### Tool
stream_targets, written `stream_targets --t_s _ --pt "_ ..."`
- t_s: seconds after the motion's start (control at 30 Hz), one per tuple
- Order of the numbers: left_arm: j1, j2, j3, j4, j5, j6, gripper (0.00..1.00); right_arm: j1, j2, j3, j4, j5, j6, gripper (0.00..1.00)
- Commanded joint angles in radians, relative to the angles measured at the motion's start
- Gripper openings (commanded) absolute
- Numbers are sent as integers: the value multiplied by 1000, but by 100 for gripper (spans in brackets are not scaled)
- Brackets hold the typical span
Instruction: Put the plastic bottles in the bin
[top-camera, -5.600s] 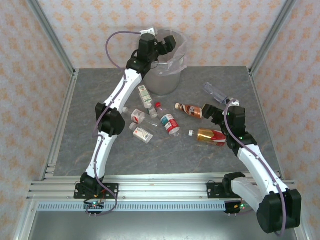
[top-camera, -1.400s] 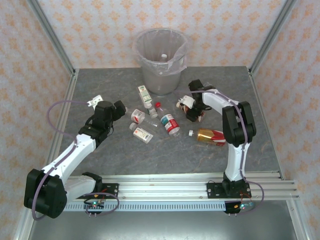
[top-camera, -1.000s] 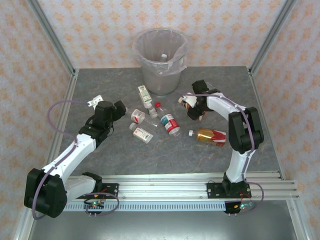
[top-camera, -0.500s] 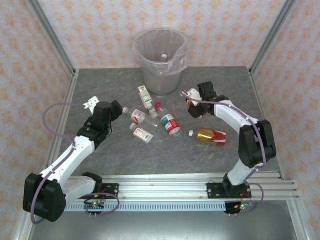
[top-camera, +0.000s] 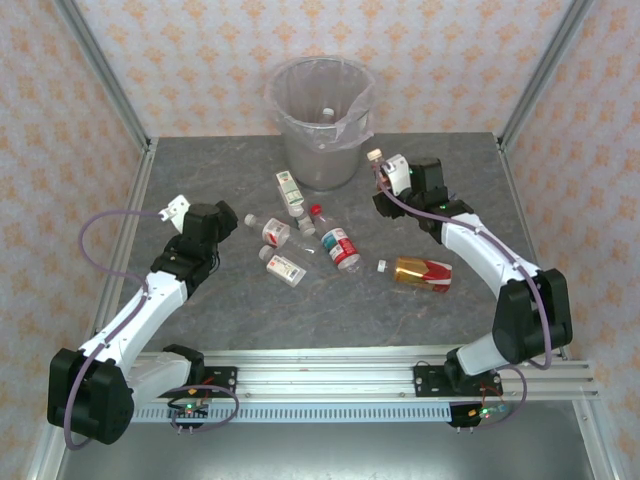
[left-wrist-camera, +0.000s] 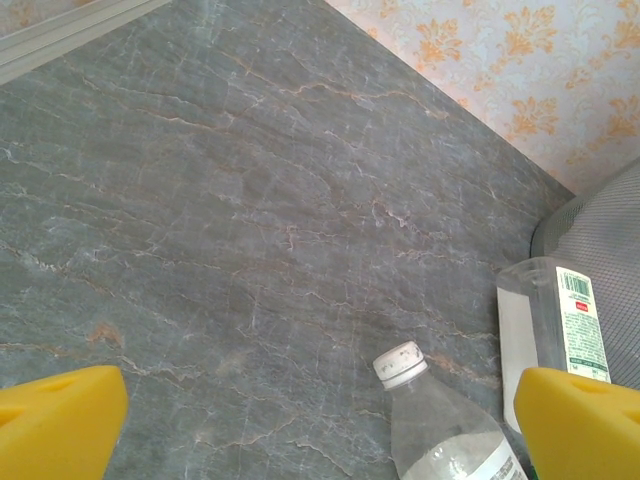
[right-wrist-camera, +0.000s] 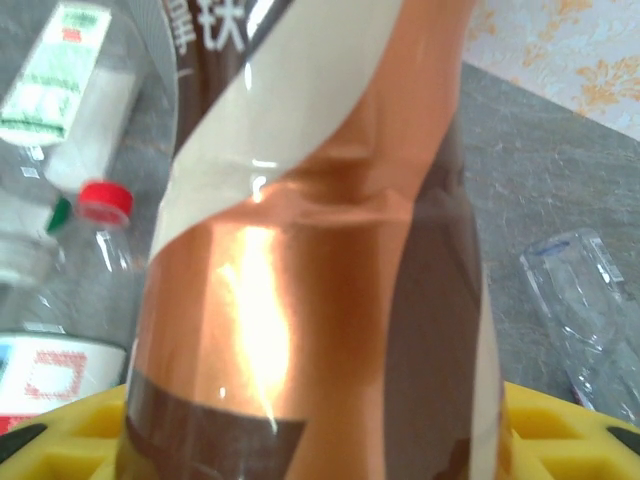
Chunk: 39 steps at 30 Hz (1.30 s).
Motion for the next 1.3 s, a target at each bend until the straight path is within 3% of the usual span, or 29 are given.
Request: stream_targets --t_s 0.0,0.27,0.73,0.97,1.27 --pt "15 -15 13 -37 -23 -15 100 -4 -38 45 101 -45 135 40" --pt "25 -5 33 -69 11 -16 100 -5 5 195 119 -53 296 41" --pt "25 34 63 -89 54 -4 100 -3 165 541 128 -122 446 41" --pt "25 43 86 -111 63 12 100 4 310 758 168 -138 555 40" --pt "27 35 82 -133 59 18 100 20 568 1083 126 -157 562 41"
